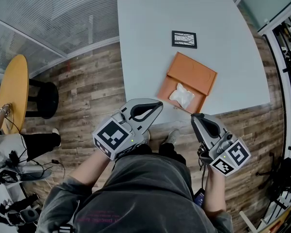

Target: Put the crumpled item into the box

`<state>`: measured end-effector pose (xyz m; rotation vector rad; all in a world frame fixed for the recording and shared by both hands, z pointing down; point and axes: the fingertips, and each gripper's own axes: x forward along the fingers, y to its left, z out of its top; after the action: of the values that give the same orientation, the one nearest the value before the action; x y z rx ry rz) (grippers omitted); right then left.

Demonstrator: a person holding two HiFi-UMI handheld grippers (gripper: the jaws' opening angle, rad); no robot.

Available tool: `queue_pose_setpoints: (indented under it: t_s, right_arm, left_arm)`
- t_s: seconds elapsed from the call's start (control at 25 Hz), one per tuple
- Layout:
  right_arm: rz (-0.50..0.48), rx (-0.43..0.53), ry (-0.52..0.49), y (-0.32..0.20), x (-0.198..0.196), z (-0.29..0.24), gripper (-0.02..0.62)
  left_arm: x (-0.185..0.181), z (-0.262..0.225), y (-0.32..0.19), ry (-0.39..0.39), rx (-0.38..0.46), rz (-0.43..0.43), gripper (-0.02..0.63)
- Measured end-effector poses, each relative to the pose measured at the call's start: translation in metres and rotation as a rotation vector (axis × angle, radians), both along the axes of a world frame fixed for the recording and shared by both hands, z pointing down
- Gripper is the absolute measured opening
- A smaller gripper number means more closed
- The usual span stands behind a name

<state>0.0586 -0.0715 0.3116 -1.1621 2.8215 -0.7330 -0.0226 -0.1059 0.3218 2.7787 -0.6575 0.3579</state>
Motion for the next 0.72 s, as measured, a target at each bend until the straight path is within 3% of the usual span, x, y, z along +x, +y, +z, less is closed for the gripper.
queue_pose_setpoints:
  t_s: [0.72]
  right_arm:
    - [0.005, -0.01, -0.014, -0.0028, 0.0039, 0.0032, 0.0]
  left_arm:
    - [0.0039, 0.0076, -0.0028, -0.008, -0.019, 0.002, 0.012]
